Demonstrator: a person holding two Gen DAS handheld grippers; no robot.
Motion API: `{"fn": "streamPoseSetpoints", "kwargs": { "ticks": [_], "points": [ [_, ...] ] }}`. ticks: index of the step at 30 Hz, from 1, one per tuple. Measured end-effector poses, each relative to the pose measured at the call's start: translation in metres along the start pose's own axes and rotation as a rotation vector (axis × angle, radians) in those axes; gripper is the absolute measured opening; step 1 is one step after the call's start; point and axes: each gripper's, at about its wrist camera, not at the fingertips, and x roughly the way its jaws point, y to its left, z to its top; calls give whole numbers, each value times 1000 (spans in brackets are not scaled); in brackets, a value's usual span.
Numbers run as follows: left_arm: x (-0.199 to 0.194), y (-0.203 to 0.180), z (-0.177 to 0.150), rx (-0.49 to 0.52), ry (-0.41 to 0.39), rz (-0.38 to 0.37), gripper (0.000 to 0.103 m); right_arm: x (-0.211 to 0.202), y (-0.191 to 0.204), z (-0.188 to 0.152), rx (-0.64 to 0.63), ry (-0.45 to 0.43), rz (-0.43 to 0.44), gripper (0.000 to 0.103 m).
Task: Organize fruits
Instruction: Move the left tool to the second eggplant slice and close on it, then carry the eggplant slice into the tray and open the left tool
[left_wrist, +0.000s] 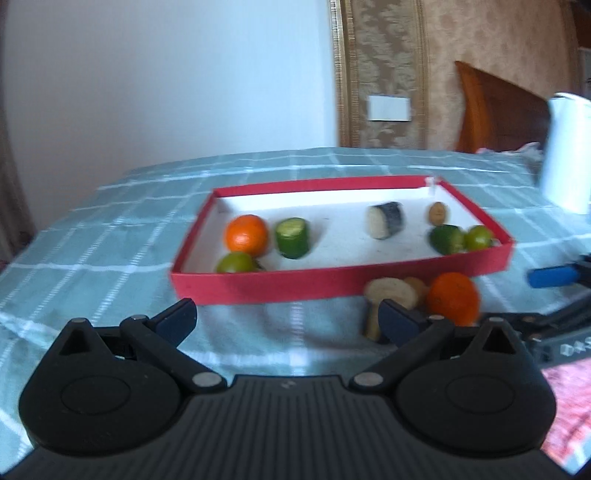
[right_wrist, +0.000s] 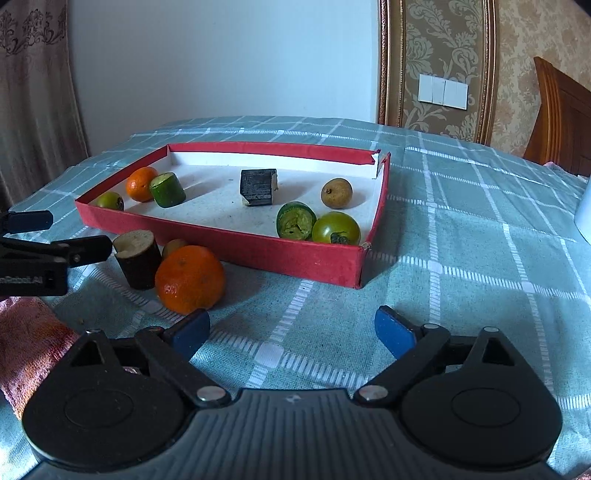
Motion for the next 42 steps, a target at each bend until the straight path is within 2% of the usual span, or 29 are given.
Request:
{"fn": "streamPoseSetpoints", "kwargs": {
  "ticks": [4, 9, 11, 15, 18, 20, 21, 29, 35, 42],
  "points": [
    [1, -2, -2, -3, 12, -114, 103, 0, 0, 0, -1, 1, -1, 97],
    [13, -21, 0, 76, 26, -84, 101, 0, 0, 0, -2, 1, -1, 97],
    [19, -24, 2, 82, 54, -91, 87, 0, 0, 0, -3, 1, -1, 97],
    [29, -25, 4, 75, 84, -129, 72, 0, 0, 0, -3, 1, -1, 97],
    [32, -27, 2, 84, 86, -154, 54, 0, 0, 0, -3, 1, -1, 97],
    [33, -27, 3, 88, 91, -186, 35, 0, 0, 0, -3, 1, -1, 97],
    [33, -27, 3, 85, 89, -200, 31, 0, 0, 0, -3, 1, -1, 97],
    [23, -19, 4, 60, 54, -164, 30, 0, 1, 0, -4, 2, -2, 97],
    [10, 2, 26, 41, -1, -133, 30, 0, 0, 0, -5, 2, -2, 97],
    [37, 25, 59, -6, 4, -74, 30, 0, 0, -1, -6, 2, -3, 97]
  ]
}}
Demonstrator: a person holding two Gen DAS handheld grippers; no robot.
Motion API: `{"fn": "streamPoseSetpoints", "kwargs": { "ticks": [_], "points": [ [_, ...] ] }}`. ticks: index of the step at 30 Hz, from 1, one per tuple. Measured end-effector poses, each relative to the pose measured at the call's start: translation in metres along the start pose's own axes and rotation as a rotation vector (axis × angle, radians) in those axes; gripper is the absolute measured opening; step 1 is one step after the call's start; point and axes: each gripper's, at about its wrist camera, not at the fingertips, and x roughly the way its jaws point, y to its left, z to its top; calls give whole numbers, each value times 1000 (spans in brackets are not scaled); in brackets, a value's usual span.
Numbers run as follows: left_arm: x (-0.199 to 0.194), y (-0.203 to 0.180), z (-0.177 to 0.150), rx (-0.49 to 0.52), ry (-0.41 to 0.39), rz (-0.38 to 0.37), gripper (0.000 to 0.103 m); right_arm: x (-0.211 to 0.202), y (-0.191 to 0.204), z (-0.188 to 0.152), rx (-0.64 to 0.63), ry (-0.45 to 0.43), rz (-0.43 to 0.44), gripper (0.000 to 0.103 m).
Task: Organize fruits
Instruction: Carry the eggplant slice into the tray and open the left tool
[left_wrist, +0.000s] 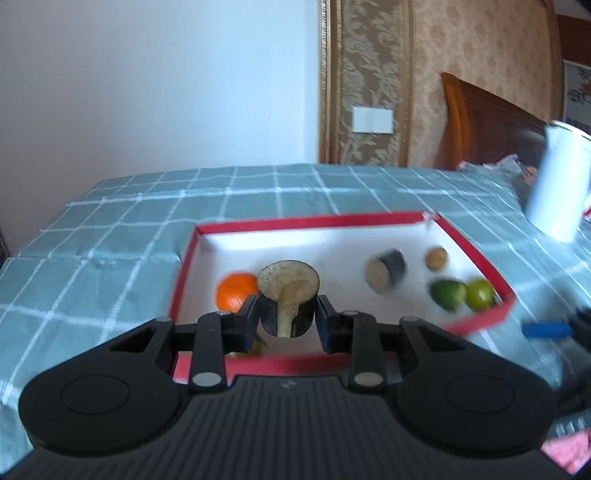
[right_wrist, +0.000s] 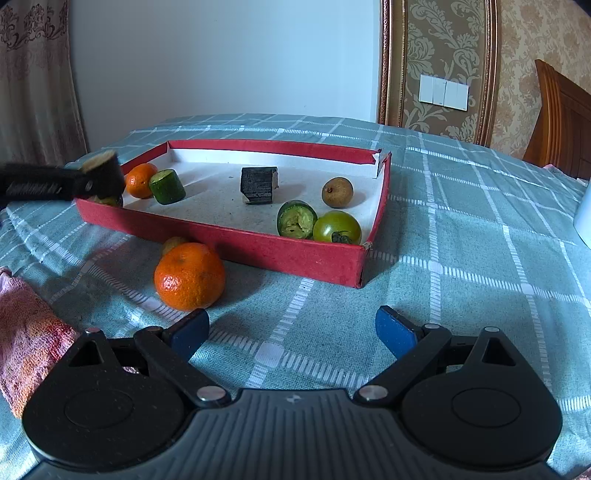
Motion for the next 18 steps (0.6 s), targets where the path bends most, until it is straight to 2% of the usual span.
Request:
{"fn": "streamPoseSetpoints", "kwargs": {
  "ticks": [4, 8, 12, 18],
  "points": [
    [23, 10, 16, -14, -11, 52, 30, 0, 0, 0, -1, 0, 0, 97],
    [52, 20, 28, -56, 8, 66, 30, 0, -1, 0, -3, 1, -2, 97],
    [80, 21, 30, -43, 54, 90, 30, 0, -1, 0, -4, 1, -2, 98],
    [100, 25, 30, -53, 76, 99, 30, 0, -1, 0, -6, 2, -4, 98]
  ]
}}
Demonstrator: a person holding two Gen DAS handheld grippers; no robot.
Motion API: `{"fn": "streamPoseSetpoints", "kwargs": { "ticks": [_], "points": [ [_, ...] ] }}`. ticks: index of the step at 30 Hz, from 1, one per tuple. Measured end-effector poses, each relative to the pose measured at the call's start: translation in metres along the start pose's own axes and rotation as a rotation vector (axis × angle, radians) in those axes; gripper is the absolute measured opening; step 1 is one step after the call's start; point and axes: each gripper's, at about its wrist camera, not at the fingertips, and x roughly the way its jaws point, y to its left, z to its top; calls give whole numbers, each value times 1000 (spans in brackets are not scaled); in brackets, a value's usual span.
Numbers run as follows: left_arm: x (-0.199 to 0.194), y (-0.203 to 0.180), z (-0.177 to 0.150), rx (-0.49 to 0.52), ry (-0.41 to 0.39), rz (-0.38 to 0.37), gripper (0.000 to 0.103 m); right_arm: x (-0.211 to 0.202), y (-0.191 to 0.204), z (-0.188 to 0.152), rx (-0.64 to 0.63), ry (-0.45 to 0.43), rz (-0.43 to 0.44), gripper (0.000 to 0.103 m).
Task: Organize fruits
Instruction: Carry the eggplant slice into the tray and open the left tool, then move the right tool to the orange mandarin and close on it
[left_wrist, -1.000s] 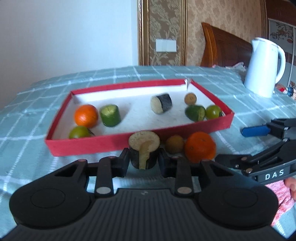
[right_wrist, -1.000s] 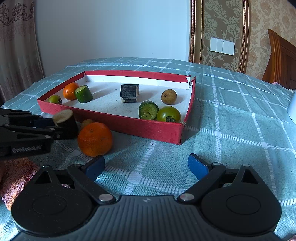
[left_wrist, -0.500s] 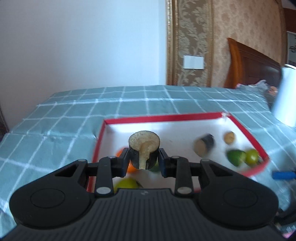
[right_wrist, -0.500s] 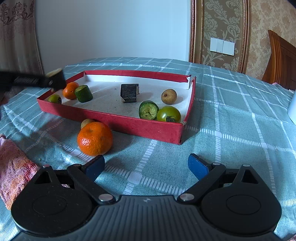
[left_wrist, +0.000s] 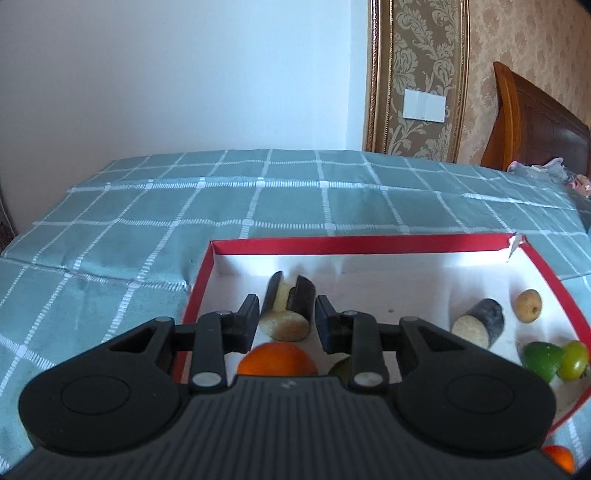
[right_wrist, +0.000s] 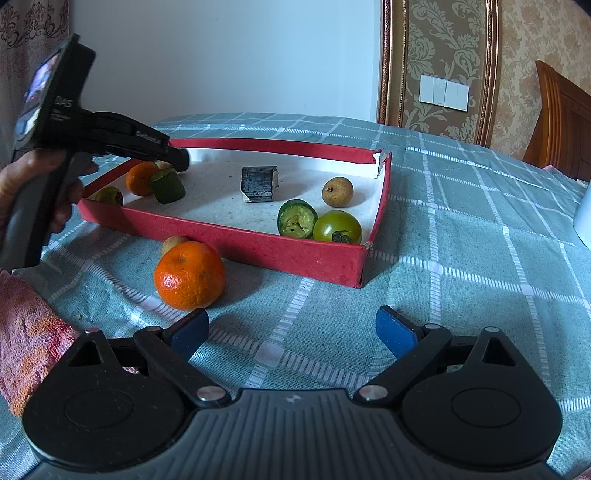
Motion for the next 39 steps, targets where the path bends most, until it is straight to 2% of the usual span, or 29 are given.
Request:
{"fn": "streamPoseSetpoints", "kwargs": {
  "ticks": [9, 15, 22, 28, 31, 36, 39],
  "points": [
    [-1, 6, -3, -26, -5, 11, 31, 0, 0, 0, 0, 0, 0, 98],
    [-16, 6, -1, -25, -39, 20, 32, 0, 0, 0, 0, 0, 0, 98],
    [-47, 9, -8, -25, -67, -4, 36, 0, 0, 0, 0, 0, 0, 98],
    [-85, 12, -24, -51, -96, -57, 51, 0, 0, -1, -1, 0, 0, 98],
    [-102, 9, -35, -45, -101, -84, 53, 0, 0, -1, 0, 0, 0, 98],
    [-121, 1, -58, -20, -104, -78, 60, 0, -1, -1, -1, 0, 0, 98],
    [-129, -2, -71, -6, -119, -45, 68, 0, 0, 0, -1, 0, 0, 98]
  ]
}}
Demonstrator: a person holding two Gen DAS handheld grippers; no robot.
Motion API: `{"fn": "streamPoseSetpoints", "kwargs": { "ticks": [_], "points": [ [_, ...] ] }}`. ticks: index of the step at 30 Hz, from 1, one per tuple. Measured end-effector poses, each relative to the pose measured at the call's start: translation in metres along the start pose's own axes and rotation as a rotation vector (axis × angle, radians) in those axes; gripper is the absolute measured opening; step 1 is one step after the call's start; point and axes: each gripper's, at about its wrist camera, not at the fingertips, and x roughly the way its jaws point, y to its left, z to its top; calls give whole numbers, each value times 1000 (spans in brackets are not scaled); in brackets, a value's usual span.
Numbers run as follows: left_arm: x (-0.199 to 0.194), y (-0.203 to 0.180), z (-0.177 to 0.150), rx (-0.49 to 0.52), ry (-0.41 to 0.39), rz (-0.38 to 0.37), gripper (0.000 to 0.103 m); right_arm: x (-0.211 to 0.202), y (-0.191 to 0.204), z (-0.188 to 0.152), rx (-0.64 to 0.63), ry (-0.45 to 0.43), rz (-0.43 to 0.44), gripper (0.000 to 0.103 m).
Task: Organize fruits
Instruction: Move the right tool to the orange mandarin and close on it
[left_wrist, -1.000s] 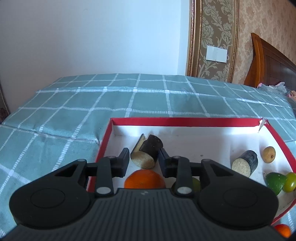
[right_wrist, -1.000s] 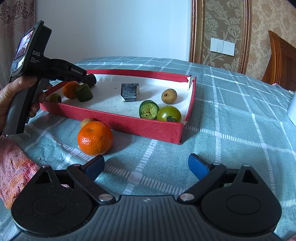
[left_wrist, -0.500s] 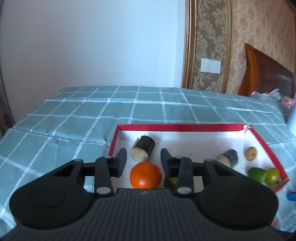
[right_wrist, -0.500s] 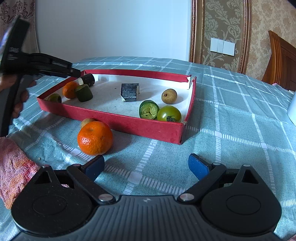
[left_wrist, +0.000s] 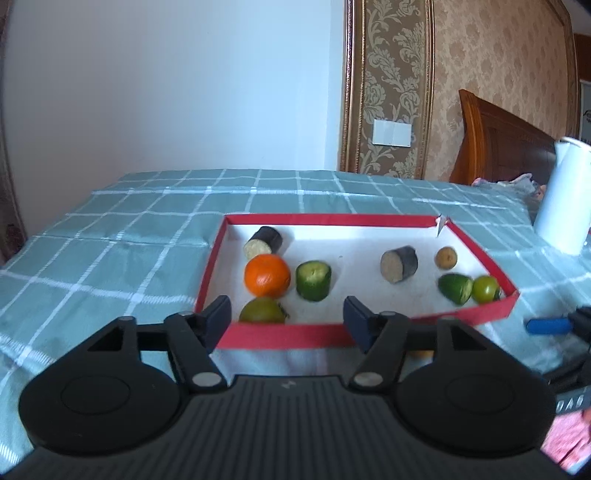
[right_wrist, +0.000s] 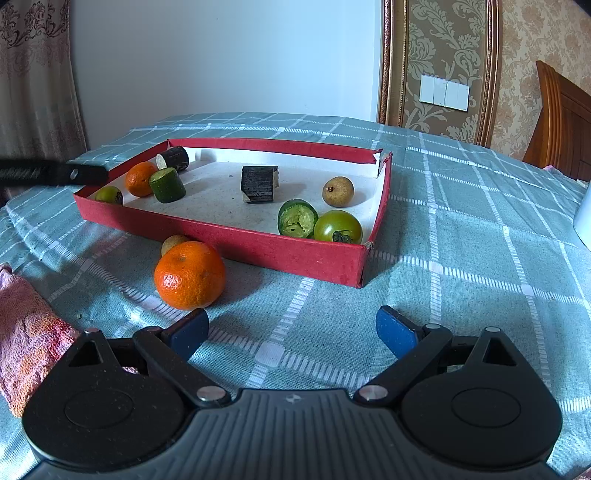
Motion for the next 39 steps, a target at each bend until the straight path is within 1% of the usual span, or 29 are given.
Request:
{"fn": "streamPoseSetpoints", "kwargs": {
  "ticks": [1, 6, 7, 12, 15, 17, 21, 24, 25, 26, 30, 32, 35, 37, 39],
  "points": [
    [-2, 0, -4, -2, -4, 12, 70, 0, 0, 0, 0, 0, 0, 98],
    [-6, 0, -19, 13, -2, 41, 71, 0, 0, 0, 0, 1, 0, 98],
    [-5, 0, -21, 11, 1, 43, 73, 0, 0, 0, 0, 1, 0, 98],
    [4, 3, -27, 12, 29, 64, 75, 0, 1, 0, -2, 1, -2, 98],
    [10, 10, -28, -22, 67, 52, 77, 0, 1, 0, -2, 1, -2, 98],
    [14, 14, -28, -43, 97, 50, 81, 0, 1, 0, -2, 1, -3, 98],
    [21, 23, -29, -95, 141, 28, 81, -3, 1, 0, 1, -5, -11, 98],
    [21, 25, -30, -108, 139, 15, 83, -8, 0, -1, 16, -27, -20, 98],
    [21, 25, -30, -105, 142, 9, 87, -9, 0, -2, 21, -36, -16, 98],
    [23, 24, -29, -99, 147, 6, 93, -11, 2, -2, 30, -42, -7, 98],
    [25, 20, -29, -77, 160, 6, 95, -15, 4, -1, 83, -45, 67, 98],
    [26, 21, -29, -80, 162, -6, 100, -16, 11, 1, 78, -51, 83, 98],
    [27, 23, -29, -94, 162, -18, 103, -14, 24, 6, 46, -66, 86, 98],
    [27, 24, -29, -100, 160, -21, 103, -11, 32, 9, 33, -68, 92, 97],
    [27, 24, -29, -101, 160, -22, 103, -9, 38, 12, 24, -78, 89, 90]
  ]
}}
